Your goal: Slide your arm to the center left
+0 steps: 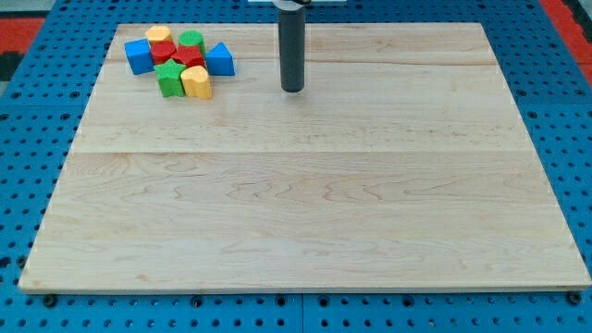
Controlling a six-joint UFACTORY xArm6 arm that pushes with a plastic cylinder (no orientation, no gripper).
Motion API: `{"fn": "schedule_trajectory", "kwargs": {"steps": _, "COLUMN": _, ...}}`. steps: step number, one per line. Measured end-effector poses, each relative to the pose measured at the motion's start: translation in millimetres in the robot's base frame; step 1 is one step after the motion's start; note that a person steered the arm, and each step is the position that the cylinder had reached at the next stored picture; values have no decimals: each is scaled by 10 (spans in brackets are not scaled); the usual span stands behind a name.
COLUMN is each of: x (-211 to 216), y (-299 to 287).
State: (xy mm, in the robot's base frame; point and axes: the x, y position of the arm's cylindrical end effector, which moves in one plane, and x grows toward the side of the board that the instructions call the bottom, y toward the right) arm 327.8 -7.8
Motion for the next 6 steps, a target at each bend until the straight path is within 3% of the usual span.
{"fn": "schedule_trajectory", "kwargs": {"steps": 3, "x": 85, "y": 81}}
{"fn": "schedule_trajectory", "kwargs": {"steps": 4, "x": 512, "y": 81}}
{"fn": "schedule_trajectory", "kwargs": {"steps": 5, "x": 851, "y": -320}}
{"fn": "schedule_trajectory", "kwargs": {"steps": 6, "x": 931, "y": -997}}
